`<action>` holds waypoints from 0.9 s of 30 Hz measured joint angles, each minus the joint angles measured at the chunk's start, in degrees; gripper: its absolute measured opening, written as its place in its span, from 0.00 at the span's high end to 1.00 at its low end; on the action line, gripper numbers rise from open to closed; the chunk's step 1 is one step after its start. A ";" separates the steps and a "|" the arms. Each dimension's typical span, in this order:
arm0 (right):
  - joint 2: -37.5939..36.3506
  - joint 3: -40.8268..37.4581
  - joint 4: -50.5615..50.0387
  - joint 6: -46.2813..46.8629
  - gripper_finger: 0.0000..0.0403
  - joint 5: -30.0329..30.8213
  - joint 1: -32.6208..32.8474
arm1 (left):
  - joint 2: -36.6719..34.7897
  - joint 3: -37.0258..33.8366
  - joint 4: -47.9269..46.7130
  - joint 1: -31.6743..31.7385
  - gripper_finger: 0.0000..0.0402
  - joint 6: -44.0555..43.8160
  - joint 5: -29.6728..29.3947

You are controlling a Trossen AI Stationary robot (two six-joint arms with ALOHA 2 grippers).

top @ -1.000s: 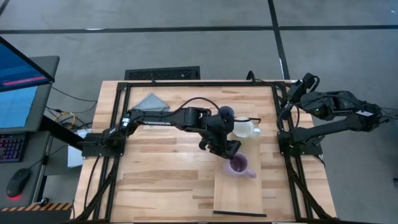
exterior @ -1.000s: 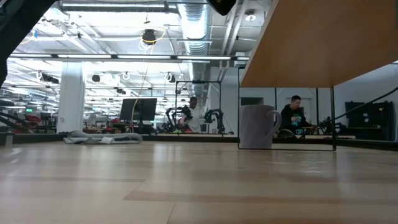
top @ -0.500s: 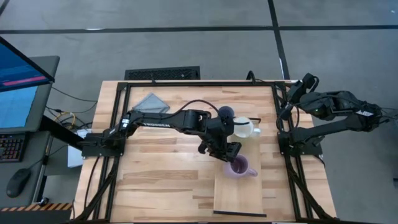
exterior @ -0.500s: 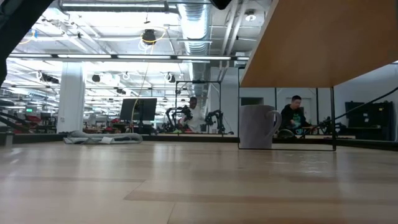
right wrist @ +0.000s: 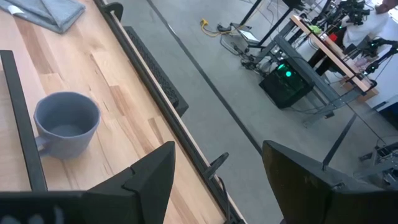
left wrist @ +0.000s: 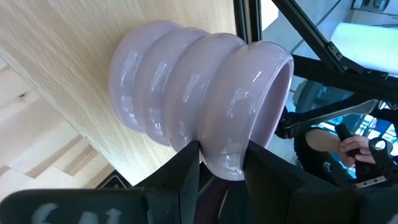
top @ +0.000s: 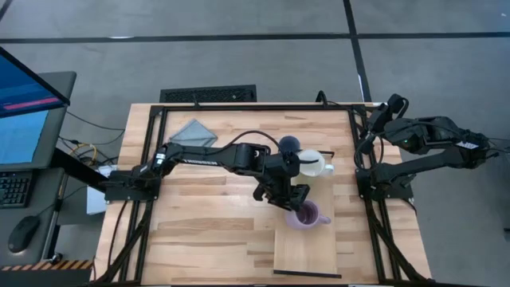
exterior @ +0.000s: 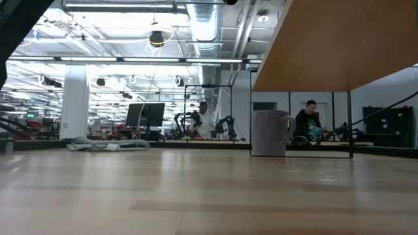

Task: Stack small to large cups/mugs on shelf
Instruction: Put the violet mug on the shelf

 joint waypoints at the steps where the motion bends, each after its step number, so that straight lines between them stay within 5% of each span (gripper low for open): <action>1: 0.00 0.00 0.00 -0.02 0.34 0.00 0.00 | 0.00 0.00 0.00 -0.04 0.73 -0.09 -0.02; 27: 0.00 0.00 -0.68 0.00 0.34 0.07 0.00 | 0.00 0.00 0.92 -0.75 0.73 -1.51 -1.39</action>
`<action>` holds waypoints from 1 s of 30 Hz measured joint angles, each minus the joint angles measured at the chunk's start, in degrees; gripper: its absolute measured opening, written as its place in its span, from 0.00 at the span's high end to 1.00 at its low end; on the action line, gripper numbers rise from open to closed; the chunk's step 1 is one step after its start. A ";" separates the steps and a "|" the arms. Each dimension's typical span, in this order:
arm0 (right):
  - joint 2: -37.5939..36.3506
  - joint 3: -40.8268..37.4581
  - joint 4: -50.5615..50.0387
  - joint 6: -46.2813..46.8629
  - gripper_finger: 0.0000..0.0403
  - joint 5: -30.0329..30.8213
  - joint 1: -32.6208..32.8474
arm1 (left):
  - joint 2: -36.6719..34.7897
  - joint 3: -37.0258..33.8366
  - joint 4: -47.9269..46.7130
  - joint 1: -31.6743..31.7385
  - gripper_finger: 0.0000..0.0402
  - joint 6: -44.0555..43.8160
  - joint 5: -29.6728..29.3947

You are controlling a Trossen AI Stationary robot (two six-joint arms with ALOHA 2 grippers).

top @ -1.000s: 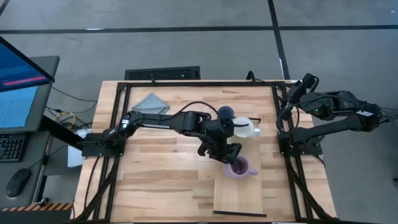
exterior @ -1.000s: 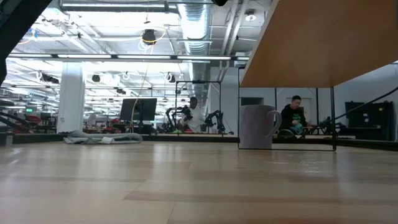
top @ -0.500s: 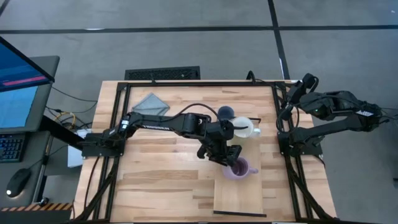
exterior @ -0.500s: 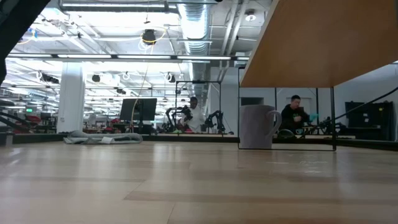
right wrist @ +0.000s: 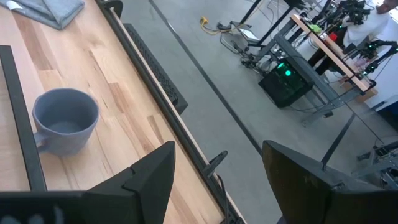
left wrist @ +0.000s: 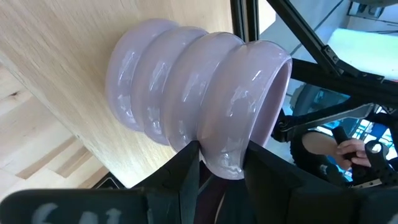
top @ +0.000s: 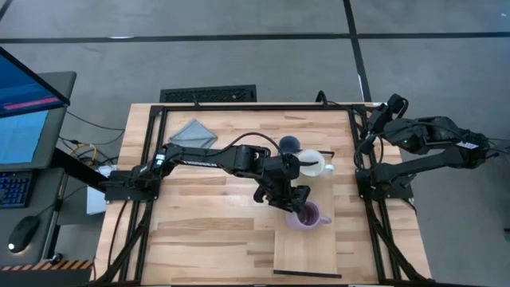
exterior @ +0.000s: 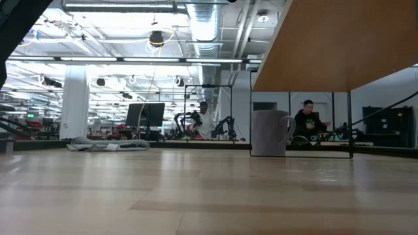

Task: Stack small to large cups/mugs on shelf
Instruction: Put the violet mug on the shelf

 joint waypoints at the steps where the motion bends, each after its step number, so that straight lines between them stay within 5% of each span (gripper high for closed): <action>1: 0.00 0.00 0.00 0.00 0.34 0.00 -0.01 | 0.00 0.00 -0.01 0.00 0.73 0.00 0.00; 30: 0.00 0.00 -0.17 0.00 0.34 -0.04 -0.02 | -0.06 0.00 -0.56 0.82 0.69 2.61 0.19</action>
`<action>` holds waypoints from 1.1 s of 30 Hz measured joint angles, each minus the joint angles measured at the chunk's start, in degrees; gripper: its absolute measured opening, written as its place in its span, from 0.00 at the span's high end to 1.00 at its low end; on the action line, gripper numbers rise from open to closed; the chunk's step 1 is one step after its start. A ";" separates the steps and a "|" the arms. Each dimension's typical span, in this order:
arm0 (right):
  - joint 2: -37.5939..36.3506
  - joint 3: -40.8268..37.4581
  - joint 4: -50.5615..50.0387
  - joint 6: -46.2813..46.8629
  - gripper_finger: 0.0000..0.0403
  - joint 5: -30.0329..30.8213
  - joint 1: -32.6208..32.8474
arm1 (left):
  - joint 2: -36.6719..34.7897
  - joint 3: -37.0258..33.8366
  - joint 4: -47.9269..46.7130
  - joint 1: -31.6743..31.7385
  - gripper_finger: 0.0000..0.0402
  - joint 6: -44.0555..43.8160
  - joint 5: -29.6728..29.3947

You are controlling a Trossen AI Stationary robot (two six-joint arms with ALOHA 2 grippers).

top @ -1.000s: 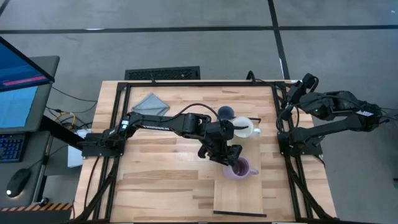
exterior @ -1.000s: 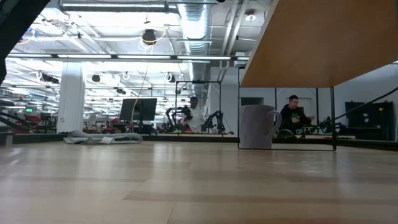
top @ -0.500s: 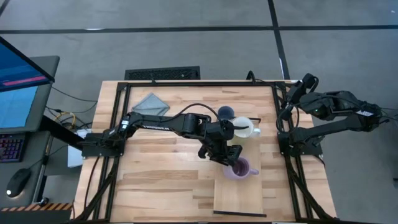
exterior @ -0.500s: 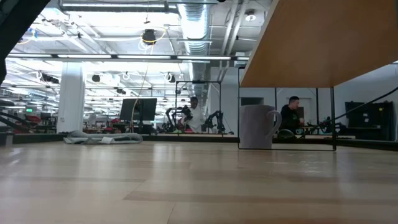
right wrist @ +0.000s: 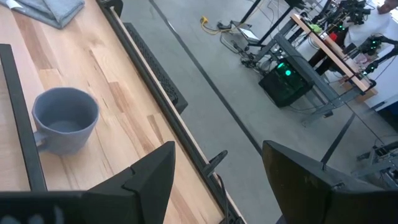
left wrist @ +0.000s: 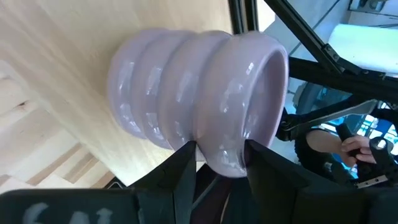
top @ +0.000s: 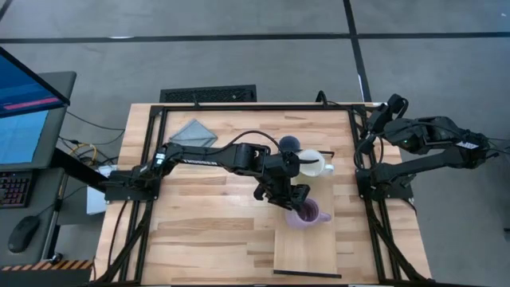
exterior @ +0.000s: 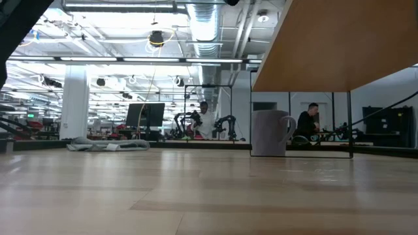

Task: Stack small to large cups/mugs on shelf
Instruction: Put the violet mug on the shelf

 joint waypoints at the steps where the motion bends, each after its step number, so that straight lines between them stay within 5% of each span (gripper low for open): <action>1: 0.00 0.00 0.00 0.00 0.34 0.00 0.02 | 0.00 0.00 -0.42 0.06 0.69 0.01 0.05; 33: 0.00 0.00 0.00 0.02 0.34 0.02 0.02 | 0.00 0.02 -3.68 1.04 0.69 3.48 1.03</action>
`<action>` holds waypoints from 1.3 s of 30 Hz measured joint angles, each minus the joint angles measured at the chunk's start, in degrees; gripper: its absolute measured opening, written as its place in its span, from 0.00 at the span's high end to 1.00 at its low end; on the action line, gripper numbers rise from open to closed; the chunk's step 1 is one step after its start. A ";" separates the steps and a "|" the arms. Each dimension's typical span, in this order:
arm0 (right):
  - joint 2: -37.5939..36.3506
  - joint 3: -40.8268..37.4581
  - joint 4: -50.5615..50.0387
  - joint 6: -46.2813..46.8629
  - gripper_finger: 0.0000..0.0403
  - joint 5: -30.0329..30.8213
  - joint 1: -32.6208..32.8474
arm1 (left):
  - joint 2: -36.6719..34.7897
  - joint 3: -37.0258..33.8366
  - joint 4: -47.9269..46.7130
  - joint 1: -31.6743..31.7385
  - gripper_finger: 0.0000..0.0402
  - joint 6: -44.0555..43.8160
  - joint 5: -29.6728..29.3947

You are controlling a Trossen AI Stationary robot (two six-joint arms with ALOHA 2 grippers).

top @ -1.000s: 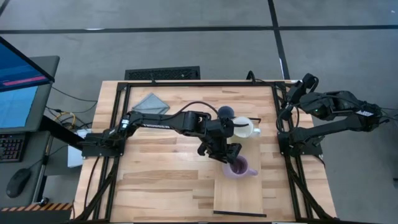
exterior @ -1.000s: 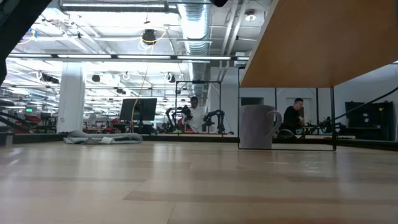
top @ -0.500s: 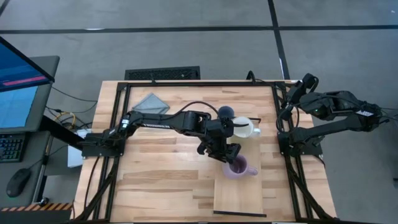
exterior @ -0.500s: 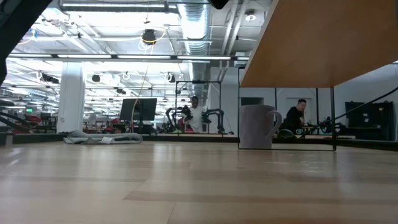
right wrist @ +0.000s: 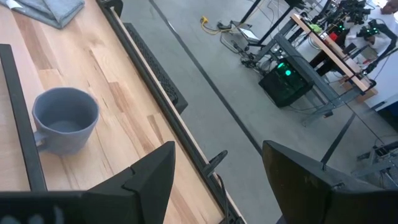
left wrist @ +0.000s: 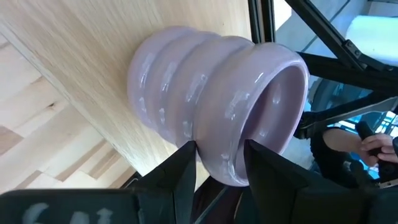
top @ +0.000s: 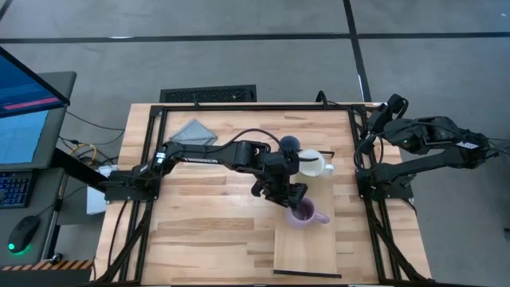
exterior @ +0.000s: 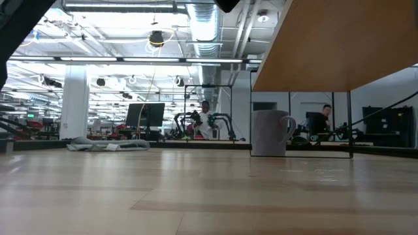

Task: Stack small to large cups/mugs on shelf
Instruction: Put the violet mug on the shelf

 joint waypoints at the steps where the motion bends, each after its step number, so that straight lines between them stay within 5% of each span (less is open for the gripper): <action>1: 0.00 0.00 0.00 0.00 0.34 0.00 0.00 | 0.00 0.00 0.02 0.11 0.69 0.00 0.00; 39: 0.00 0.00 0.01 -0.02 0.34 0.09 0.00 | -1.58 0.07 -2.05 1.42 0.69 2.28 0.71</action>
